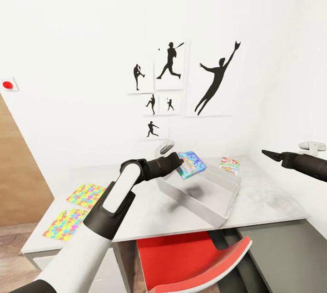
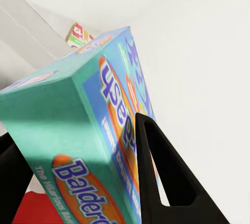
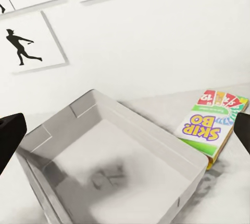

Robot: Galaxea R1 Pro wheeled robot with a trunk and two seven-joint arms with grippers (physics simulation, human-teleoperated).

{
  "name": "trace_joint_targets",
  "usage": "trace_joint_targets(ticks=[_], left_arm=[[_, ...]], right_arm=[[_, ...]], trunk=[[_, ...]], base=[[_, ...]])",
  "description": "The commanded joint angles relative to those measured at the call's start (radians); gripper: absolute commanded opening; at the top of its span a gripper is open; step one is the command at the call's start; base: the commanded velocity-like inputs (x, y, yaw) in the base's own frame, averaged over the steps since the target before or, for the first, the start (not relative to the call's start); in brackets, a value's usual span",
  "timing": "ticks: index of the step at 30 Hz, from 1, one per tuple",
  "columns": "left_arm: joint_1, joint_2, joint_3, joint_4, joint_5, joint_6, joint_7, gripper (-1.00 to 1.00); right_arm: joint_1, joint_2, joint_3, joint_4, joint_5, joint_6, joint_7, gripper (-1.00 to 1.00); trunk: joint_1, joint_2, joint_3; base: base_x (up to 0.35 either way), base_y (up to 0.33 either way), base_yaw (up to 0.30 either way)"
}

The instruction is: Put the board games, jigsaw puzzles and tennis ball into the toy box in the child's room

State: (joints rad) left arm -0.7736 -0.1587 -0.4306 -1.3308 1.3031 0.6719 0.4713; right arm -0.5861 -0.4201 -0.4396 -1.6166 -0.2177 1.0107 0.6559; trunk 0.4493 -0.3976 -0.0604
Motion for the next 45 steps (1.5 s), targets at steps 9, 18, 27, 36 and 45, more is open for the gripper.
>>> trace_joint_targets(ticks=[9, 18, 27, 36, 45], left_arm=[[-0.001, 0.001, 0.0, -0.001, 0.013, 0.0, 0.004, -1.0], [0.0, 0.002, 0.0, -0.006, 0.015, -0.001, 0.0, -1.0], [0.005, 0.001, -0.002, -0.009, 0.004, -0.005, 0.001, -1.0], [0.015, 0.003, -0.064, 0.016, -0.002, -0.095, 0.001, -1.0], [0.018, -0.001, -0.306, 0.184, 0.007, -0.461, -0.055, -1.0]], right_arm=[[-0.001, 0.0, -0.001, 0.0, 0.0, 0.006, 0.004, 1.0], [0.0, -0.003, -0.005, 0.0, -0.002, 0.006, 0.098, 1.0], [0.0, -0.003, -0.005, 0.0, -0.002, 0.005, 0.103, 1.0], [0.0, -0.005, -0.007, 0.0, -0.001, 0.006, 0.103, 1.0], [0.0, -0.001, -0.007, 0.0, -0.002, 0.006, 0.103, 1.0]], trunk=[[0.001, -0.002, -0.002], [0.001, -0.002, -0.002], [0.001, -0.002, -0.002], [0.001, -0.002, -0.002], [0.001, -0.002, -0.002]], base=[[0.139, 0.027, -0.033], [0.186, 0.061, -0.067], [0.127, 0.007, -0.068], [0.012, -0.066, -0.02], [0.001, -0.004, -0.002]])
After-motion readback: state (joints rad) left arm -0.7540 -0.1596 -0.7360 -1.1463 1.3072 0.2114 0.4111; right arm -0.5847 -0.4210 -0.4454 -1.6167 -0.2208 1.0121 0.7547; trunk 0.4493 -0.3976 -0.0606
